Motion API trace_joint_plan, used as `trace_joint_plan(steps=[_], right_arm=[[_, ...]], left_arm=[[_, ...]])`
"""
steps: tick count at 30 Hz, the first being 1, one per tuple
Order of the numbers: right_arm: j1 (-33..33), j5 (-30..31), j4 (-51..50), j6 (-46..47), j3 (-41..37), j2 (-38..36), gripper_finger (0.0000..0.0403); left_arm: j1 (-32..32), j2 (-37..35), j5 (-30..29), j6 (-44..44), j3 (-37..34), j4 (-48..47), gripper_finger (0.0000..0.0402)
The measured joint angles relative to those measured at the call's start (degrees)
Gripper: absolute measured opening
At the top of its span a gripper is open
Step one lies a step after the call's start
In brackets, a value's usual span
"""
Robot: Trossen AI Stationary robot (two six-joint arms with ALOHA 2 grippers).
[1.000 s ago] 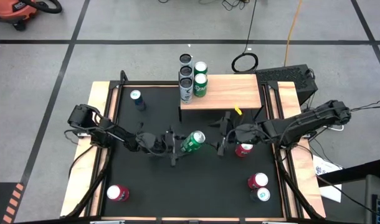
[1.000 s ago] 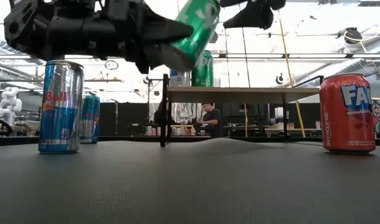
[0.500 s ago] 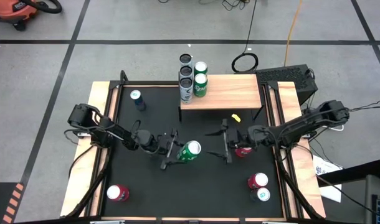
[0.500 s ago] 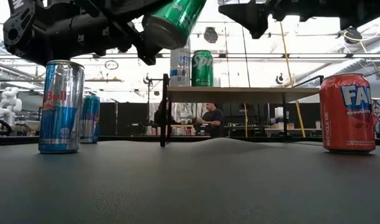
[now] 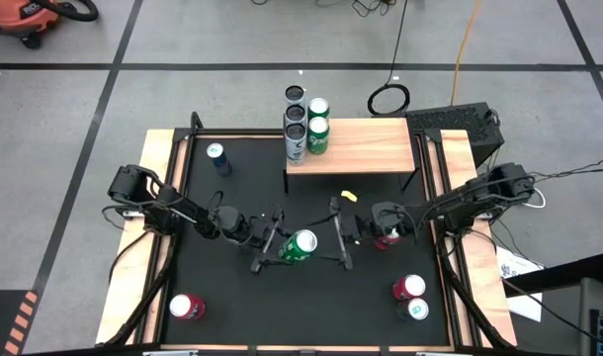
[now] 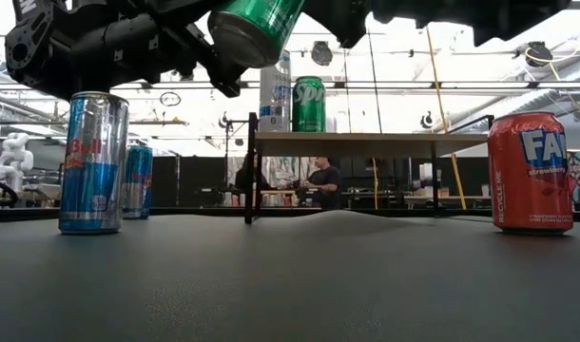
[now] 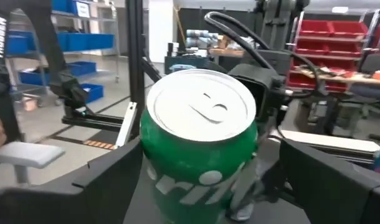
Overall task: Place canned beverage on shelf
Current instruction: Put the green soda can on the shelf aligned with the other green soda can
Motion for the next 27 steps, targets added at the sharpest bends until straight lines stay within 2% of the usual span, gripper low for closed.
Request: trace_joint_plan(steps=[6, 15, 23, 27], right_arm=[[-1.73, -5.97, -1.98, 0.96, 3.38, 2.71, 0.0357], [-2.32, -9.32, -1.72, 1.02, 3.5, 2.69, 0.0294], [-3.53, -10.18, -1.66, 1.66, 3.48, 2.67, 0.0315], [-3.65, -10.35, -1.98, 1.36, 3.48, 2.65, 0.03]], left_arm=[[0.02, 0.0, 0.2, -0.09, 0.02, -0.38, 0.0283], [0.29, 0.0, 0.16, -0.09, 0.04, -0.51, 0.0283], [1.09, 0.0, 0.68, -1.33, 0.22, -0.55, 0.0283], [1.39, 0.02, 0.74, -1.38, 0.24, -0.72, 0.0283]])
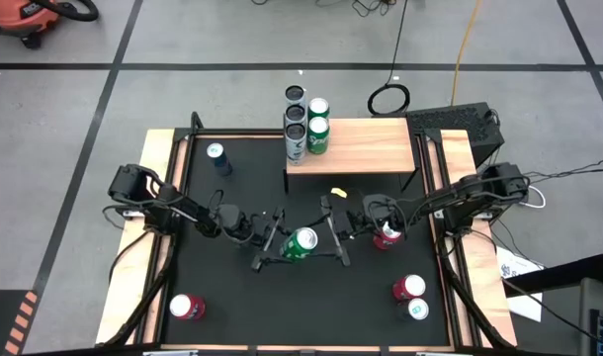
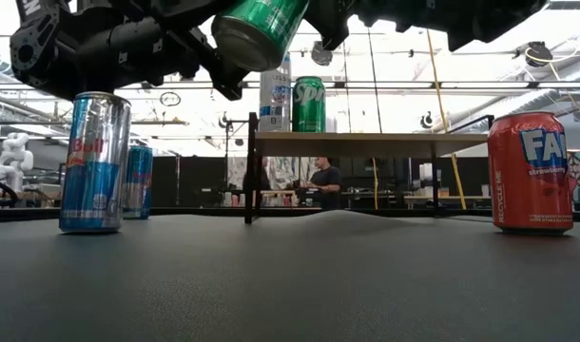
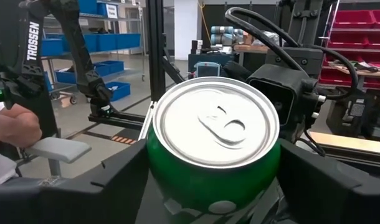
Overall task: Place canned beverage on shelf
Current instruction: Put the green soda can on the shelf aligned with the other green soda can
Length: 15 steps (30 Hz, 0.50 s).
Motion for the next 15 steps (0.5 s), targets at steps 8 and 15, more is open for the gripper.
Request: trace_joint_plan(steps=[8, 15], right_arm=[[0.0, 0.38, -0.27, 0.25, 0.0, 0.0, 0.0278], [0.0, 4.73, -2.49, 0.85, 0.0, 0.1, 0.0278]], left_arm=[[0.38, -0.02, -0.45, 0.02, 0.02, -0.77, 0.0288], [0.6, -0.02, -3.28, -0.62, 0.22, -0.88, 0.0357]])
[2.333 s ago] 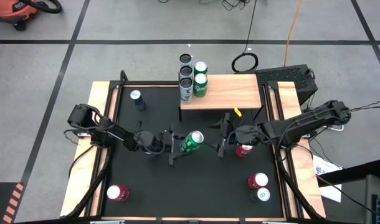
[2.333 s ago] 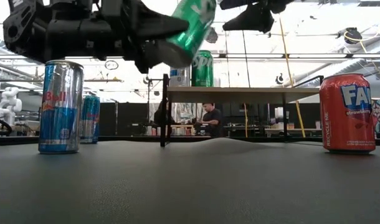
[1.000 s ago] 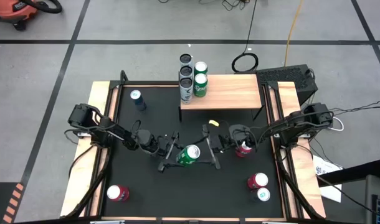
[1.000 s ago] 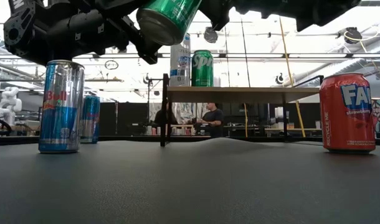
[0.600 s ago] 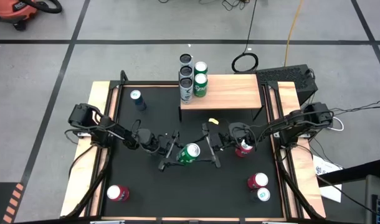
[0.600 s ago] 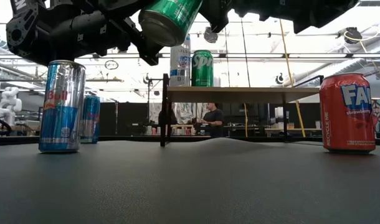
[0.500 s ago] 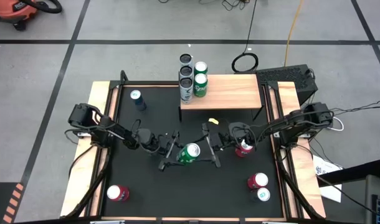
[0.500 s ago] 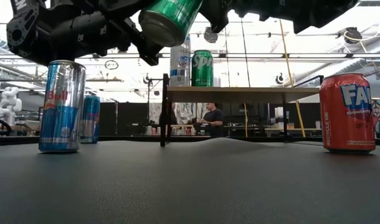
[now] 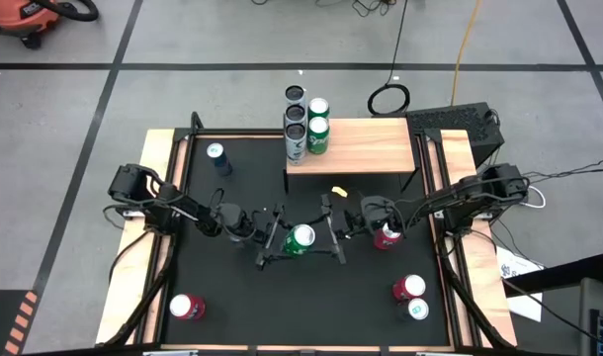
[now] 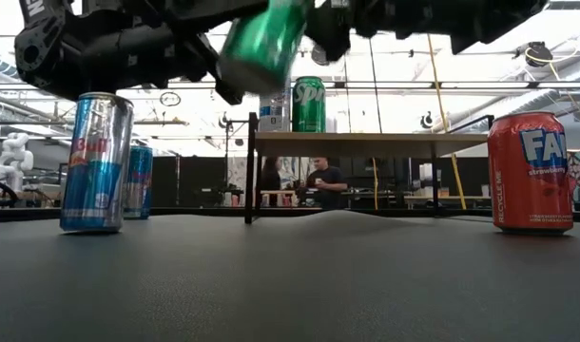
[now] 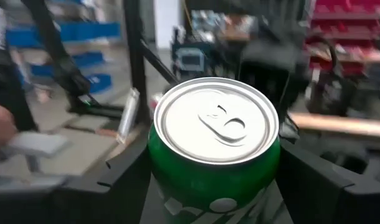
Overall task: Place canned beverage on shelf
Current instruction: Put the green soda can on the shelf aligned with the other green soda can
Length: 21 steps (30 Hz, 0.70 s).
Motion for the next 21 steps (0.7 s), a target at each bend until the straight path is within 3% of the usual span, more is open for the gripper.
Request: trace_joint_plan(steps=[4, 9, 17, 21], right_arm=[[-0.08, 3.01, -3.11, 1.32, -0.15, -0.58, 0.0278], [-0.26, 8.11, -9.72, 3.44, -0.09, -4.37, 0.0278], [-2.44, 24.32, -25.7, 5.19, -0.09, -15.32, 0.0278], [-7.55, 24.87, -29.16, 5.68, -0.06, -19.59, 0.0278]], left_arm=[[0.37, -0.27, -0.14, 0.23, 0.0, -0.43, 0.0391], [1.97, -3.51, -0.93, 0.45, -0.13, -8.97, 0.0392], [2.35, -11.2, -15.07, 0.66, -0.22, -28.71, 0.0392], [2.37, -11.69, -18.31, 0.46, -0.22, -30.28, 0.0393]])
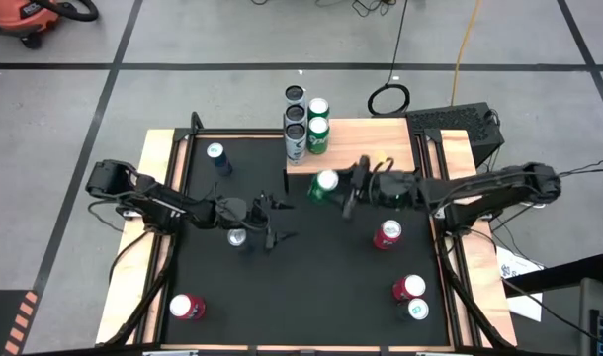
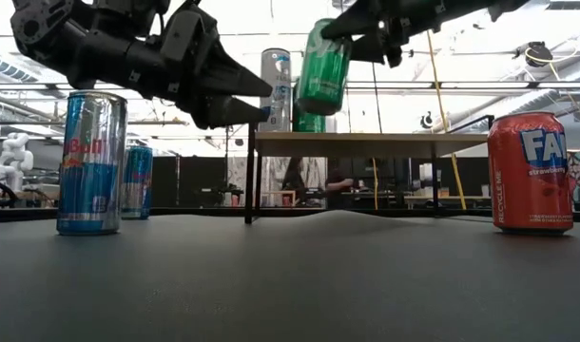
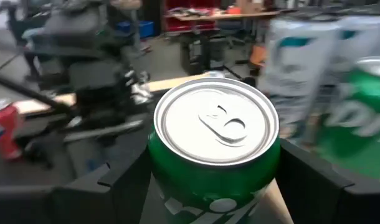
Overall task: Place canned beverage on shelf
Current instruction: Put the green soda can on the shelf aligned with the other green soda can
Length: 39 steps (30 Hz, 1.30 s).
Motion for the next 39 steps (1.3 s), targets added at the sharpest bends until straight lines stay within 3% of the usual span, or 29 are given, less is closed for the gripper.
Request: trace_joint_plan(steps=[6, 10, 19, 29, 34, 39], right_arm=[[-10.11, -8.08, -4.85, 0.53, 2.5, 0.29, 0.0278], [-13.6, -9.61, -10.52, -0.99, 8.3, 3.38, 0.0278], [-15.55, -9.89, -17.5, -1.64, 16.24, 10.17, 0.0279], [-18.3, -10.42, -15.99, -2.06, 16.5, 11.75, 0.0279], [-19.83, -14.62, -16.03, -2.41, 16.5, 11.73, 0.0279], [-20.74, -14.66, -16.34, -2.71, 16.5, 11.73, 0.0302]], left_arm=[[-0.01, 0.3, -0.53, 0.02, 0.01, 0.03, 0.0393], [-0.01, 0.3, -0.98, 0.05, 0.01, 0.04, 0.0393], [-0.01, 0.28, -1.16, 0.44, 0.01, -1.94, 0.0393], [-0.01, 0.28, -1.16, 0.42, 0.01, -2.81, 0.0393], [0.0, 0.28, -1.18, 0.42, 0.03, -2.8, 0.0393], [0.13, 0.28, -1.42, 0.4, 0.03, -2.79, 0.0393]])
